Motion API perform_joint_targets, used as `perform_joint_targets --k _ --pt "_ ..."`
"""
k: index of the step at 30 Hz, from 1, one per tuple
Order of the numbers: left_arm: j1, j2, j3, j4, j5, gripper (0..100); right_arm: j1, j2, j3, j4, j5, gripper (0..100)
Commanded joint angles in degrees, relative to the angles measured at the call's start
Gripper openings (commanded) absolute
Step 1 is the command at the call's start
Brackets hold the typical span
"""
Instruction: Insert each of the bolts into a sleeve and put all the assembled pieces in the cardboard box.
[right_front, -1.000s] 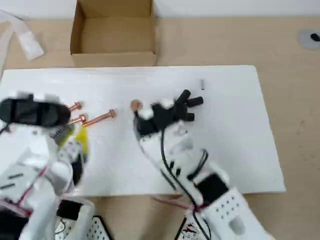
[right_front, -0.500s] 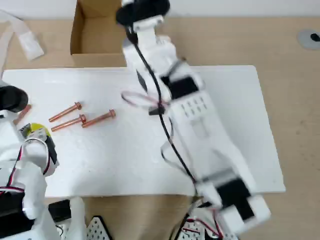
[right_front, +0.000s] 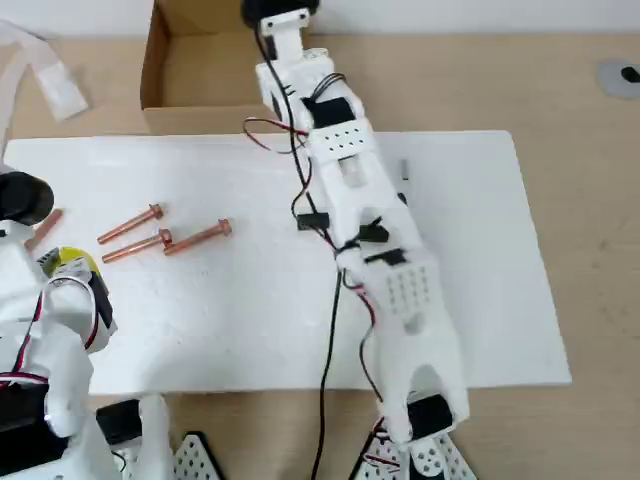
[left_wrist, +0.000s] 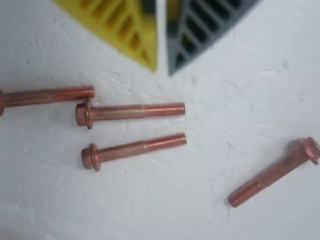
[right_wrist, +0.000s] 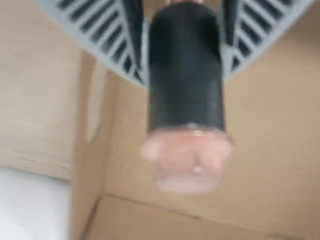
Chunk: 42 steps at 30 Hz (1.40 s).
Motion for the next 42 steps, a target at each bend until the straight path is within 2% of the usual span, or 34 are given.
perform_joint_targets --k 1,5,10,14,16,21,24,27,32,35,38,42 --pt "-0.9 0.5 0.0 -0.8 -0.4 1 1.5 9.5 -17.8 -0.8 0.4 0.9" --pt "-0.5 0.5 0.0 -0.8 -0.4 1 1.5 19.2 -27.6 1.1 0.4 1.2" --pt "-0.5 0.5 0.4 -1.0 -0.4 1 1.1 24.4 -34.3 7.5 0.4 2.2" --pt "-0.4 0.5 3.7 -1.2 -0.4 1 0.5 24.7 -36.4 14.1 1.1 13.3" --pt "-0.4 0.5 5.3 -1.2 -0.4 1 0.0 24.7 -38.5 18.4 4.0 18.3" --pt "-0.4 1.0 6.8 -1.3 -0.4 1 -1.0 22.4 -41.1 24.6 6.9 24.7" --pt "-0.4 1.1 6.9 -2.2 -6.8 1 -1.0 17.7 -40.9 27.6 6.8 24.9" --pt "-1.9 1.2 6.9 -3.5 -14.5 6 -0.9 12.7 -41.0 31.5 6.9 24.9" --pt "-11.3 1.2 11.2 -12.1 -14.8 9 -0.9 3.9 -41.0 41.0 6.7 24.8" --pt "-14.6 2.1 21.7 -22.2 -12.6 9 -1.0 -0.6 -40.9 44.8 6.7 24.8" --pt "-15.0 5.4 30.5 -29.5 -4.8 9 -1.0 -3.8 -40.9 49.0 6.7 24.7" --pt "-14.7 11.7 31.6 -34.5 3.9 9 -1.1 -6.1 -40.9 55.5 6.6 24.7"
